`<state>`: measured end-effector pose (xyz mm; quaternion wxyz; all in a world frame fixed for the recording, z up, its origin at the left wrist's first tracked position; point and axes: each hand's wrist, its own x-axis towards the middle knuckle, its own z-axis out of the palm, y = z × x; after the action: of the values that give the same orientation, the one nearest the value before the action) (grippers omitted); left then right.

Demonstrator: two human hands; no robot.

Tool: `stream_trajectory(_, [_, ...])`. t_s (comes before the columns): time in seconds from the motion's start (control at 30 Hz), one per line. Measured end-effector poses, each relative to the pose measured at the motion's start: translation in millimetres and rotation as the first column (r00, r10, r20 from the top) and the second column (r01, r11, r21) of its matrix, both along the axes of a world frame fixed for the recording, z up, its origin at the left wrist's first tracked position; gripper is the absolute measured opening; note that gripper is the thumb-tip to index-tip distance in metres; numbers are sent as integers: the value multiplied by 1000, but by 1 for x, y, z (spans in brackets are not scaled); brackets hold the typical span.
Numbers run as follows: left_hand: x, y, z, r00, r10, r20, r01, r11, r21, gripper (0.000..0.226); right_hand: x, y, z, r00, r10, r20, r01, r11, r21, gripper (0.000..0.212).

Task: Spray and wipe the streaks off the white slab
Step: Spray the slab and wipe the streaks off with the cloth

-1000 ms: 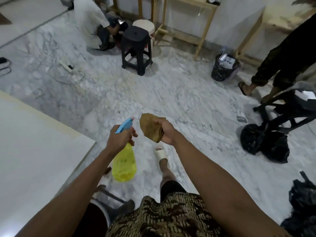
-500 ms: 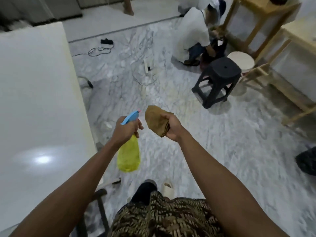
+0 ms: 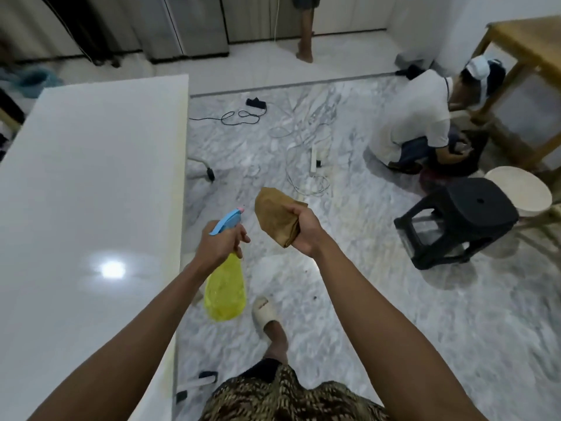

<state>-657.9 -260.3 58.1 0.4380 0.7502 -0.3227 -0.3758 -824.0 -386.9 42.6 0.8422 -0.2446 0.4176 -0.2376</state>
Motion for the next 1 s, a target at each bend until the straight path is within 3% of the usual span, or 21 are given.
stream_trajectory(0.4, [125, -203, -1, 1000, -22, 15, 21, 999, 50, 25, 143, -205, 2, 999, 36, -23, -36, 999, -5, 38])
stream_trajectory(0.6, [180, -300, -7, 998, 56, -18, -54, 996, 67, 29, 213, -321, -3, 989, 107, -101, -112, 992, -52, 35])
stream_trajectory(0.87, [263, -432, 2, 964, 259, -53, -259, 966, 15, 17, 320, -473, 18, 966, 260, 15, -257, 961, -100, 24])
stream_trajectory(1.0, [304, -484, 12, 932, 357, -67, -355, 934, 37, 20, 378, -523, 19, 948, 317, 3, -316, 947, -57, 29])
